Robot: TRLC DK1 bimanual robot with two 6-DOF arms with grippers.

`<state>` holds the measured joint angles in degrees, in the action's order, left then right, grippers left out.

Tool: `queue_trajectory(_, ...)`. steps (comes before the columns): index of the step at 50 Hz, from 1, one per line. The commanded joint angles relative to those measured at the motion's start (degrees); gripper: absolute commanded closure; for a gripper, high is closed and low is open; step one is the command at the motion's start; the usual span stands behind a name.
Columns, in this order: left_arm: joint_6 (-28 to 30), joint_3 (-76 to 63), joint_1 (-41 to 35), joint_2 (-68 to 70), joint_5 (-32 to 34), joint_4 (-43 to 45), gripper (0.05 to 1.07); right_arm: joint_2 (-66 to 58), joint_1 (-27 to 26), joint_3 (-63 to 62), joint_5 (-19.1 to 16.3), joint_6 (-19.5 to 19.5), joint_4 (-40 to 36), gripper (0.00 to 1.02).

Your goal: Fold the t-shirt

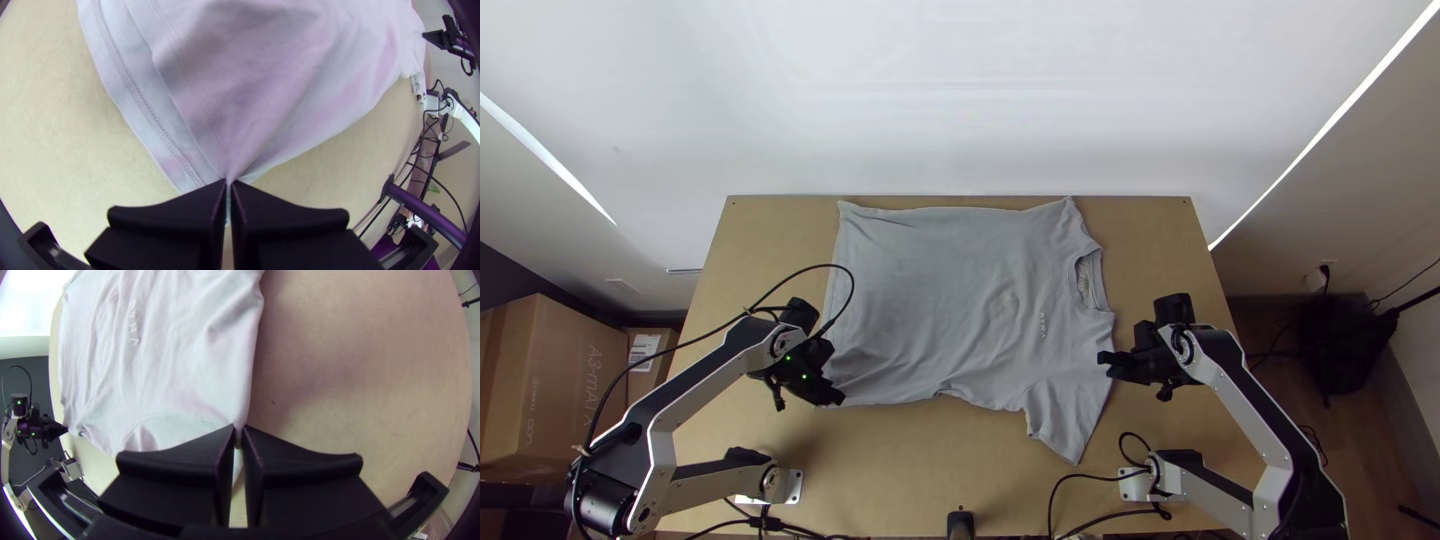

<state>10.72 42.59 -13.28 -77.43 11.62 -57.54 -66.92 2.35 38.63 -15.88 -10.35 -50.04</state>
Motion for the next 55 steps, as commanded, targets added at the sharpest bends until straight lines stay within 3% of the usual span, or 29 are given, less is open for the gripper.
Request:
queue_trajectory(1, 1.50, 1.01, 3.35, 3.16, 0.60, -1.26, 1.04, 2.40, -1.12, 1.09, 0.59, 2.79, -0.67, 1.00)
queue_trajectory(10, 5.80, 5.14, 11.34, 6.59, 0.60, -3.99, 1.04, 4.78, -6.57, 0.65, 3.22, 6.31, -0.94, 1.00)
queue_trajectory(16, 6.24, 8.48, 13.98, 7.38, 0.60, -4.78, 1.04, 6.97, -7.18, 2.32, 5.24, 7.10, -1.46, 1.00)
queue_trajectory(20, 4.04, 12.87, 13.81, 8.26, 0.69, -5.57, 1.05, 10.05, -4.90, 6.28, 5.24, 6.39, -1.99, 1.00)
queue_trajectory(25, -1.76, 19.73, 11.61, 9.23, 0.60, -4.07, 1.04, 9.70, -1.12, 13.49, 5.33, 2.09, -3.31, 1.00)
queue_trajectory(32, -9.05, 29.48, 8.62, 9.66, 0.51, -0.73, 1.05, 7.68, 2.31, 23.42, 5.95, 1.03, -3.48, 1.00)
queue_trajectory(41, -12.21, 38.01, 6.69, 9.58, -3.97, 8.76, 1.05, 1.08, 3.80, 35.72, 7.35, 1.74, -2.43, 1.00)
queue_trajectory(55, -13.45, 52.16, 7.65, 4.39, -8.10, 15.00, 1.05, -10.43, 2.48, 57.26, 8.32, 3.49, 2.93, 1.00)
